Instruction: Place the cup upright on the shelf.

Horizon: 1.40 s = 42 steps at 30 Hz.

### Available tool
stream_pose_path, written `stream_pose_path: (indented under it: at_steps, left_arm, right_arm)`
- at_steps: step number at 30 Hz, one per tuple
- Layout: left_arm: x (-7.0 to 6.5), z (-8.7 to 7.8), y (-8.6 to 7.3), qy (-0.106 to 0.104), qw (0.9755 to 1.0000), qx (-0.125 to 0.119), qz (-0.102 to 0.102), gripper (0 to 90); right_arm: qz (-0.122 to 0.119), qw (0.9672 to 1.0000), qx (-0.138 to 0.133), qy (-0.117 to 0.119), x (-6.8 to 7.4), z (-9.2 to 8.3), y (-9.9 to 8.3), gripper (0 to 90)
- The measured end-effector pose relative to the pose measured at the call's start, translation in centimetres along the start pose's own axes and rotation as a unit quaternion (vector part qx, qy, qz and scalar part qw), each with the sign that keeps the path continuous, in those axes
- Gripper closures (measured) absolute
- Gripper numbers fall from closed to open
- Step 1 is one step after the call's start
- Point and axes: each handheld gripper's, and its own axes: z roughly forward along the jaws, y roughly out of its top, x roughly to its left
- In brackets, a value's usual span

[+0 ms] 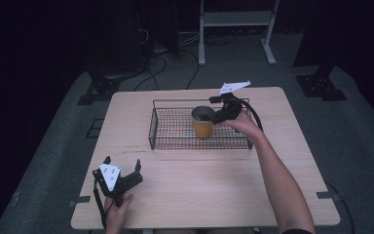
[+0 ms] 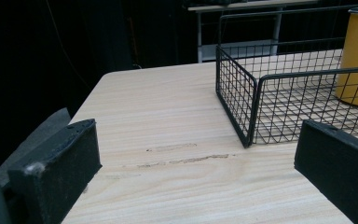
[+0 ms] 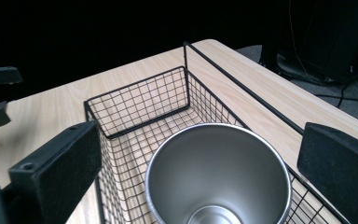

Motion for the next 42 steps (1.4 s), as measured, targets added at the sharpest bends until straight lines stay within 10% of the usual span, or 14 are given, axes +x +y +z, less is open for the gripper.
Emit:
stream_pose_path:
  at_steps: [42]
  left_arm:
    - [0.0,-0.1,0.0,-0.001,1.0000,-0.001,0.002,0.0]
  right_arm:
    - [-0.018,0.9997,0.001,0.018,3.2,-4.1,-1.3,0.0]
